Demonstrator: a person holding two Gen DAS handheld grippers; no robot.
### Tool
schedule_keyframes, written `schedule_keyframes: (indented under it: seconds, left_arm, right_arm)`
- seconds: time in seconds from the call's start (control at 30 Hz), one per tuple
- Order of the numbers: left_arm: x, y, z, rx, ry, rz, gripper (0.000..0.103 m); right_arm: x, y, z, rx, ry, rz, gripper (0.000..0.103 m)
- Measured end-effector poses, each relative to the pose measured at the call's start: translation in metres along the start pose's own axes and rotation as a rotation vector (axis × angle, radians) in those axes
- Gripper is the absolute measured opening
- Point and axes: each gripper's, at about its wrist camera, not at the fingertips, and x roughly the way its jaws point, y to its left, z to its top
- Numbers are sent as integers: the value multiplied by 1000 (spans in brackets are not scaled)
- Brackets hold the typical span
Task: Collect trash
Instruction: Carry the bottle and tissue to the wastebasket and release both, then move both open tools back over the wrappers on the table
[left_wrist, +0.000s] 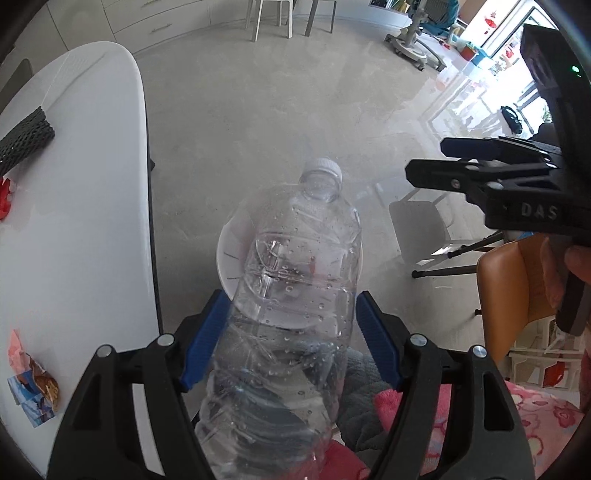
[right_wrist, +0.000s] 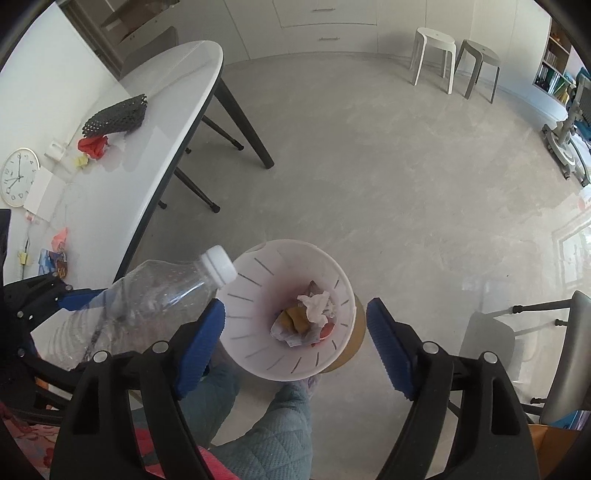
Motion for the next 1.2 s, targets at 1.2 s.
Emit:
schedule_keyframes:
  seconds: [1.2]
  left_arm:
    - [-144, 220, -159, -604, -268, 241, 95]
  right_arm:
    - [-21, 211, 55, -318, -63, 171, 100]
